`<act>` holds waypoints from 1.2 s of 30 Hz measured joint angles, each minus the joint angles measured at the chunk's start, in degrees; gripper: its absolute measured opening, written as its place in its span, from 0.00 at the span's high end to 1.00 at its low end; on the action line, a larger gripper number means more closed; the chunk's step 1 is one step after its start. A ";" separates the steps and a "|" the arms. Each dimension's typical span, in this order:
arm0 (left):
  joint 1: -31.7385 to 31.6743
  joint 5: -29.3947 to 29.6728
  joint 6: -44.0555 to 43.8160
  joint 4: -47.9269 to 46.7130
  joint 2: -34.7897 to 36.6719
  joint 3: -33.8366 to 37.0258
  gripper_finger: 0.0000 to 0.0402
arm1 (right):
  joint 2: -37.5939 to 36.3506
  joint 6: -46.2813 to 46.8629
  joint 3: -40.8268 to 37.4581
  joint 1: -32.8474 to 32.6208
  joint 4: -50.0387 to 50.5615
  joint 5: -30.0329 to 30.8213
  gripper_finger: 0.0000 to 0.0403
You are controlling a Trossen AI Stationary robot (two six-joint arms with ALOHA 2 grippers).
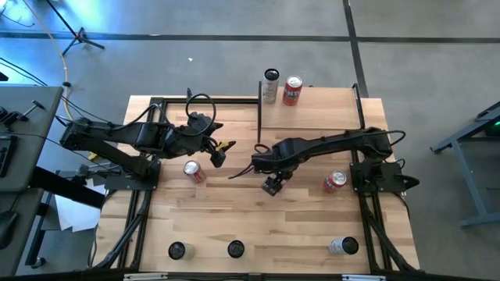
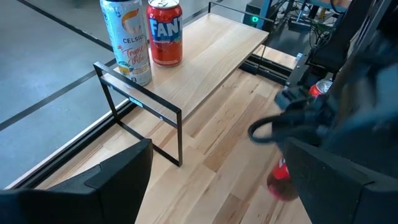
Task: Place canned beverage on shelf
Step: Put the right the red white soda can on the shelf
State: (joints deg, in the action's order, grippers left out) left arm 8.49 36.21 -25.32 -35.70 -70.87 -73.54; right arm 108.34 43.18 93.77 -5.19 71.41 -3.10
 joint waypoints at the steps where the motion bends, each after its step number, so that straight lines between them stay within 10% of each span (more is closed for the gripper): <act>1: 0.02 0.02 0.00 0.00 0.00 0.00 0.16 | -0.89 -0.45 0.00 0.10 0.03 0.01 0.28; 25: 0.02 0.00 0.00 0.00 0.00 0.00 0.16 | -32.17 -4.19 0.07 14.61 18.53 8.02 0.28; 36: 0.00 0.01 0.00 0.00 0.00 0.00 0.16 | -34.61 -19.96 0.07 30.63 18.69 13.42 0.28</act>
State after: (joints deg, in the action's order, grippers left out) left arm 8.49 36.22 -25.32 -35.70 -70.87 -73.54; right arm 73.74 23.22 93.84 25.44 90.10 10.33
